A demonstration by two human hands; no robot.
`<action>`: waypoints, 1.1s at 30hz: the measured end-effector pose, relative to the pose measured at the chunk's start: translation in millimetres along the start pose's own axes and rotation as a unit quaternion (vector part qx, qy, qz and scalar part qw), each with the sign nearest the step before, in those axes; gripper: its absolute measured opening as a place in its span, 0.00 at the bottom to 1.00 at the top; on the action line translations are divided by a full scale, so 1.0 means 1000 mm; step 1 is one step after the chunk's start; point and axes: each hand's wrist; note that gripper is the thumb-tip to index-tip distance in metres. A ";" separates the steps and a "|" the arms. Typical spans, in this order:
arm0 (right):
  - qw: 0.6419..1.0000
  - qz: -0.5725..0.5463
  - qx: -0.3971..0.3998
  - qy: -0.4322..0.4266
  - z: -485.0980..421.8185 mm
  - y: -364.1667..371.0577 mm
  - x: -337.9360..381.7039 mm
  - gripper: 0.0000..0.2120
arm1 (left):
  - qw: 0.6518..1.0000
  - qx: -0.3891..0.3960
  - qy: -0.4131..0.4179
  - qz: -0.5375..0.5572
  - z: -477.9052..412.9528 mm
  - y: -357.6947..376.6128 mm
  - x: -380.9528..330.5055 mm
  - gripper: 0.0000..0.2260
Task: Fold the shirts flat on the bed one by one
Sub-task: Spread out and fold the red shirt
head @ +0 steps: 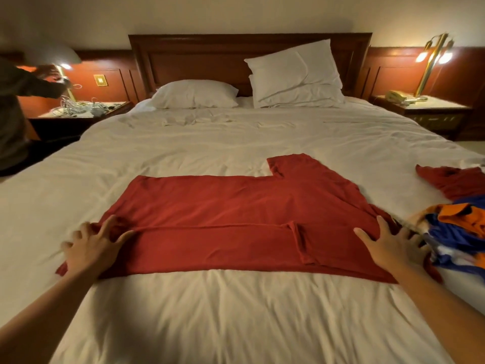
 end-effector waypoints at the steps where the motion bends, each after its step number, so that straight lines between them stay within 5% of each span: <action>1: 1.000 0.003 -0.008 -0.001 -0.001 -0.001 0.002 0.42 | 1.000 -0.005 -0.022 0.006 -0.004 -0.001 0.002 0.38; 6: 0.998 -0.032 -0.046 -0.037 -0.004 0.006 0.011 0.39 | 0.994 0.014 -0.010 0.110 -0.022 -0.005 0.008 0.33; 14: 0.985 -0.030 -0.095 -0.141 -0.020 -0.023 0.001 0.31 | 0.991 0.021 0.078 0.111 -0.031 -0.024 0.019 0.18; 18: 0.987 0.015 -0.054 -0.151 -0.031 -0.053 -0.007 0.33 | 0.994 0.034 0.078 0.066 -0.044 -0.055 0.037 0.23; 23: 0.989 0.071 0.010 -0.130 -0.021 -0.065 -0.027 0.44 | 0.986 0.150 0.002 -0.065 -0.026 -0.065 0.037 0.35; 27: 0.978 0.174 -0.003 -0.118 0.011 -0.041 -0.017 0.42 | 0.989 0.053 0.018 -0.138 0.014 -0.038 0.029 0.37; 33: 0.966 -0.055 0.028 -0.250 0.061 -0.002 0.063 0.32 | 0.983 0.057 0.154 0.077 0.052 0.002 -0.058 0.30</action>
Point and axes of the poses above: each hand's wrist, its own z-axis away from the middle knuckle, its own y-axis out of the palm, x = y × z, and after that the axes turned 2 degrees about y, right-handed
